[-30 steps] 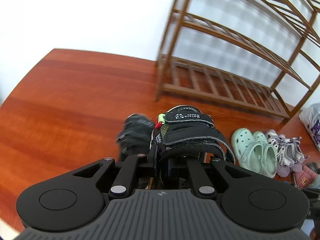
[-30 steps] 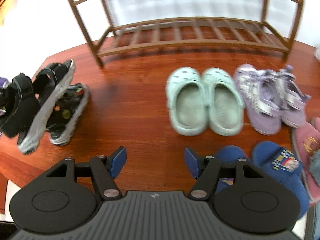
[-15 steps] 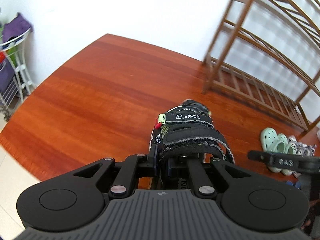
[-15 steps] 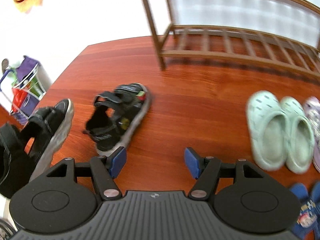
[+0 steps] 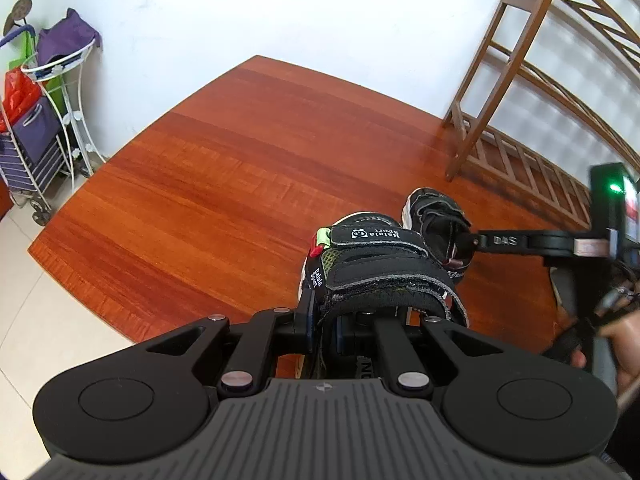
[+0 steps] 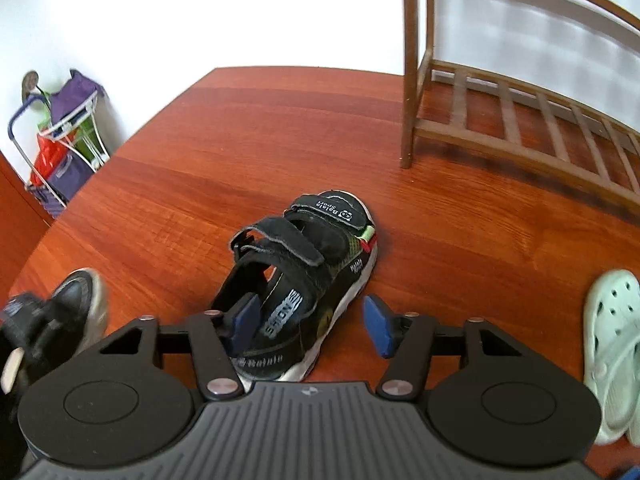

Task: Organize scattered shoes
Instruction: 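Lift the black sandal with the left tool while the right tool grasps the other sandal, then carry both black sandals beside the blue slippers and open both tools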

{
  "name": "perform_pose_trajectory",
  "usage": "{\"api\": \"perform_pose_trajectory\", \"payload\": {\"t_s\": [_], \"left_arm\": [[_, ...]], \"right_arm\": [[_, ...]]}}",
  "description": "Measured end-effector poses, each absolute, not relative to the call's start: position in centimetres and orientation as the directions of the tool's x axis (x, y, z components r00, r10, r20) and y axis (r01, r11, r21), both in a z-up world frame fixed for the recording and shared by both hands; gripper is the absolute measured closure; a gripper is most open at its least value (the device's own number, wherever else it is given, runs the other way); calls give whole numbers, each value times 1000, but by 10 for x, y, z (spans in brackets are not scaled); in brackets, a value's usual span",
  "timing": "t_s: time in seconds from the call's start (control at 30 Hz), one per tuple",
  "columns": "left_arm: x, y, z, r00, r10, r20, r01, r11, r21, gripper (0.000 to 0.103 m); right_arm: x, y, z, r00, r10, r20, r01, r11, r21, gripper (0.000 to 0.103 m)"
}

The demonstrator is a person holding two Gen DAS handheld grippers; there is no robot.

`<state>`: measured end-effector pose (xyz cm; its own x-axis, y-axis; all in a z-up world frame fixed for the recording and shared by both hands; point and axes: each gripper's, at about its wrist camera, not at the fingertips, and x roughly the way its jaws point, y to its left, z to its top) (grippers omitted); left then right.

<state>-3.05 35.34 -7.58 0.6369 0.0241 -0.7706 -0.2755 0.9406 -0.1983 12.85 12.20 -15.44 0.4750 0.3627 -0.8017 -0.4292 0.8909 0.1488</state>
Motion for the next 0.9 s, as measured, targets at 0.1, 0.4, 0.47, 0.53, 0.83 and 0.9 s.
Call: {"api": "perform_pose_trajectory", "payload": {"t_s": [0.1,0.4,0.47,0.53,0.83,0.9], "left_arm": [[-31,355,-78,631,17,-775,-267,943,-197,92],[-27,350,-85,623,-4,-783,-239,951,-195,92],[-24,346,-86,622,-17,-782,-220,956,-196,92],[-22,340,-89,621,-28,-784,-203,959,-195,92],[-14,300,-101,603,-112,-789,-94,973,-211,91],[-12,290,-103,599,-129,-791,-72,974,-214,91]], "right_arm": [[141,129,-165,475,345,-810,-419,898,137,61],[137,113,-166,508,308,-804,-370,921,119,94],[130,104,-163,508,300,-807,-366,924,113,95],[119,90,-160,507,288,-812,-353,929,110,95],[58,13,-154,504,221,-835,-234,965,115,95],[43,-6,-154,503,204,-840,-199,973,117,95]]}}
